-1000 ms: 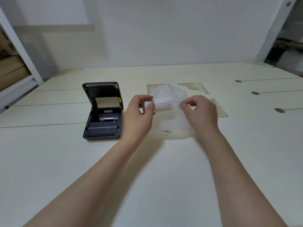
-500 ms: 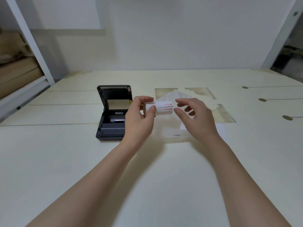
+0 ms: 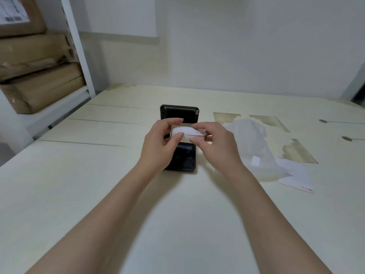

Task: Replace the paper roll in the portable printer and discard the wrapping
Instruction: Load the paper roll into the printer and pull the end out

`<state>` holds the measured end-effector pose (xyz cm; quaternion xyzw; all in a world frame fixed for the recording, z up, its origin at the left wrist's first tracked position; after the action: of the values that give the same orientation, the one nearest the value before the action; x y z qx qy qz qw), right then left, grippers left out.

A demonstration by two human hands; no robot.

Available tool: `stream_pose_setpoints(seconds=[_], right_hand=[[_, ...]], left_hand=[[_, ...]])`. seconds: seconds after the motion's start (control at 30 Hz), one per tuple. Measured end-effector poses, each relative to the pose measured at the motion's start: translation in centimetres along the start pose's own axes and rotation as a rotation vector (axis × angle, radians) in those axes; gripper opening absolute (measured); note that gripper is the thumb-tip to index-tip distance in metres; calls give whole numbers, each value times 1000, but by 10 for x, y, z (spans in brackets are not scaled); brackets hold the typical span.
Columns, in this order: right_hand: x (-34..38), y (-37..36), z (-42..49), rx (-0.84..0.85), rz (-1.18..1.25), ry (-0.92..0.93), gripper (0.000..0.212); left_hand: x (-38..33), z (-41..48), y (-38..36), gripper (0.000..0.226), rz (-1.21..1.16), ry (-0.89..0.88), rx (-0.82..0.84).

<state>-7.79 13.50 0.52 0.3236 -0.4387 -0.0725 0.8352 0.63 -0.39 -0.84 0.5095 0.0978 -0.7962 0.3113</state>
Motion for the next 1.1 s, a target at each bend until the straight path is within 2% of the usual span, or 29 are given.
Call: stream_pose_setpoints(seconds=[0.17, 0.27, 0.57, 0.87, 0.97, 1.03, 1.1], right_hand=[[7, -35, -2, -52, -166, 114, 21], [1, -39, 1, -65, -258, 144, 21], [-3, -41, 1, -73, -287, 90, 21], [-7, -41, 1, -60, -333, 86, 16], [-7, -43, 3, -72, -345, 109, 18], [-8, -46, 5, -59, -354, 130, 17], [-9, -49, 7, -54, -363, 148, 16]], left_hand=[[32, 5, 25, 42, 109, 25, 65], [38, 9, 21, 38, 219, -29, 90], [33, 15, 15, 28, 411, -191, 129], [35, 11, 14, 16, 533, -198, 64], [39, 10, 14, 45, 514, -126, 117], [44, 7, 10, 78, 525, -53, 229], [48, 1, 4, 100, 555, -26, 357]])
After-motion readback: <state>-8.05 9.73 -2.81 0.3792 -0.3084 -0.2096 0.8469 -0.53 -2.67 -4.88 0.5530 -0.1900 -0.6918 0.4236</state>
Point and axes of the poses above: each hand's wrist, its own z-axis towards the middle knuckle, its own y-axis out of the back of the hand, x = y × z, the point moved 8 cm from there along z, towards the middle knuckle, and after that the axes turned 7 degrees about -z, right-handed, at the moved point
